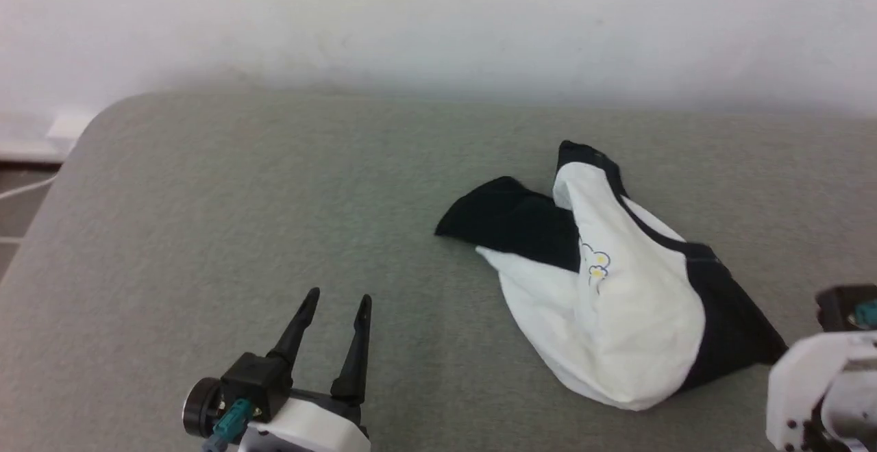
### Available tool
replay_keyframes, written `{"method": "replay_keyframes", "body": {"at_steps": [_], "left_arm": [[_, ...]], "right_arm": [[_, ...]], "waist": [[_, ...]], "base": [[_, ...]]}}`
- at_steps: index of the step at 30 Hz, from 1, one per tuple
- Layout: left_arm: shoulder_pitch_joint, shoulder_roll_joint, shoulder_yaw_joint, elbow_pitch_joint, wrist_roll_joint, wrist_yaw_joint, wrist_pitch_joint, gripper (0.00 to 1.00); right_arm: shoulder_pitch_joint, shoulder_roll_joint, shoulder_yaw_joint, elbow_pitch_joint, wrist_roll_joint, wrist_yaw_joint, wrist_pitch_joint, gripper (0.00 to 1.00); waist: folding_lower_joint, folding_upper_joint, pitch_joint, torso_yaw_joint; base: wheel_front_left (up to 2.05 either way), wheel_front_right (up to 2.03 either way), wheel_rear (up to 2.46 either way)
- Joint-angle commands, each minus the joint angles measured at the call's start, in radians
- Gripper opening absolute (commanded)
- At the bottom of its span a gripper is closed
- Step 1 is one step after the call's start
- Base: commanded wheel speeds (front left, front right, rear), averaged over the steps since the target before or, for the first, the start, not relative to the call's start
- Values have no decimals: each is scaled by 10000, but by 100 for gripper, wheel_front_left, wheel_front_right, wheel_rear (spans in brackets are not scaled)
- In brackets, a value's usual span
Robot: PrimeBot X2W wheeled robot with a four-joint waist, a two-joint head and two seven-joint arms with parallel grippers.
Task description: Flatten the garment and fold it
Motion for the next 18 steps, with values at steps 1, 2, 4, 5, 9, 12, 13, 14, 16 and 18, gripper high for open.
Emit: {"method": "replay_keyframes", "body": {"at_steps": [1, 2, 4, 5, 9, 12, 13, 14, 16, 18], "left_arm": [[-26, -75, 60, 8, 84, -61, -47, 100], [-49, -102, 80, 7, 106, -98, -47, 100], [-114, -136, 99, 36, 166, -179, -47, 100], [-151, -151, 108, 62, 183, -226, -47, 100], [-362, -138, 2, 402, 235, -468, -47, 100], [-733, -104, -218, 850, 80, -673, -24, 100], [-912, -96, -281, 992, -29, -726, 82, 100], [-1138, -88, -357, 1117, -166, -778, 269, 100], [-1735, 17, -562, 1316, -424, -865, 780, 100], [-2466, 220, -866, 1500, -715, -924, 1466, 100]], "right_arm": [[231, 138, -135, -171, -47, -19, 68, 0], [413, 262, -318, -273, -67, -19, 125, 0], [738, 359, -488, -333, -263, -19, 242, 0], [837, 417, -563, -291, -364, -19, 271, 0], [775, 664, -561, 0, -836, -19, -90, 100], [279, 862, -423, -95, -888, -19, -1229, 100], [97, 930, -456, -173, -838, -19, -1641, 100], [-51, 980, -429, -271, -817, -19, -2021, 100], [-302, 1051, -318, -523, -752, -19, -2778, 100], [-496, 1112, -278, -740, -617, -19, -3431, 100]], "waist": [[1, 0, -352, -907], [1, 0, -334, -1008], [1, 0, -282, -1186], [1, 0, -248, -1279], [1, 0, -117, -1641], [1, 0, -27, -1958], [1, 0, 10, -2080], [1, 0, 67, -2186], [1, 0, 196, -2403], [1, 0, 364, -2624]], "base": [[0, 0, 0], [0, 0, 0], [0, 0, 0], [0, 0, 0], [0, 0, 0], [0, 0, 0], [0, 0, 0], [0, 0, 0], [0, 0, 0], [0, 0, 0]]}}
